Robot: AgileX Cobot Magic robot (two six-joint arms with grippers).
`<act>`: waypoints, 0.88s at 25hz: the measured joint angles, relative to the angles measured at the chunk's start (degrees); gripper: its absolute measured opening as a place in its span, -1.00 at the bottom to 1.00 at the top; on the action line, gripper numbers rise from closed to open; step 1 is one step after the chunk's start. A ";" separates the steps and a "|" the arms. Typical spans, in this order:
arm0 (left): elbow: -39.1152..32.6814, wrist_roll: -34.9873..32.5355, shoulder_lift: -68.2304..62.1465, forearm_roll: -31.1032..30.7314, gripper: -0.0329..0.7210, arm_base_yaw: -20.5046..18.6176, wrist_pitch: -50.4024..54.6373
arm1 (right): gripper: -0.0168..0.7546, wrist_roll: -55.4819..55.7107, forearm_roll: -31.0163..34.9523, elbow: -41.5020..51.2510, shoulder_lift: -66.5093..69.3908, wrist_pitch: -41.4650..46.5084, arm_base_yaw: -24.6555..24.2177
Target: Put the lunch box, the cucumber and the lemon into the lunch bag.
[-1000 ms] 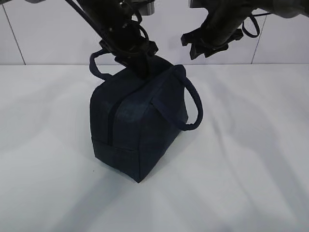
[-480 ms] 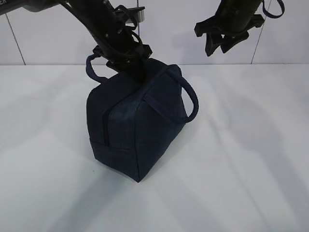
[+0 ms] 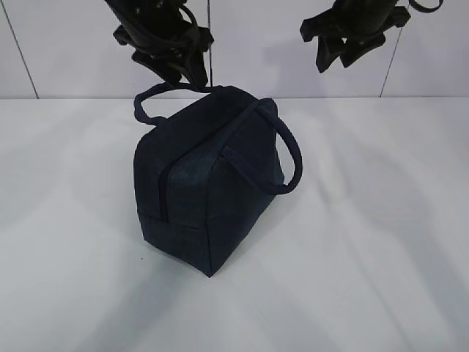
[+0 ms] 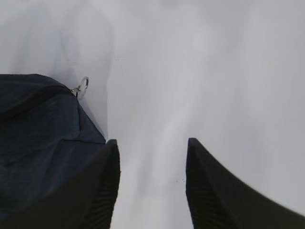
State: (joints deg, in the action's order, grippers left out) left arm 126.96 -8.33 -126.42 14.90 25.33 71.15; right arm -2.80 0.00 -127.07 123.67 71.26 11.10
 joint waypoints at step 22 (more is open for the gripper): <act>-19.39 3.40 25.18 -7.52 -0.03 -0.22 0.31 | -0.13 0.00 0.00 25.84 -25.74 0.22 0.00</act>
State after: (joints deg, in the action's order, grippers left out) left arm 107.57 -4.93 -101.24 7.38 25.11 71.46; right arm -2.80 0.00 -101.23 97.93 71.48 11.10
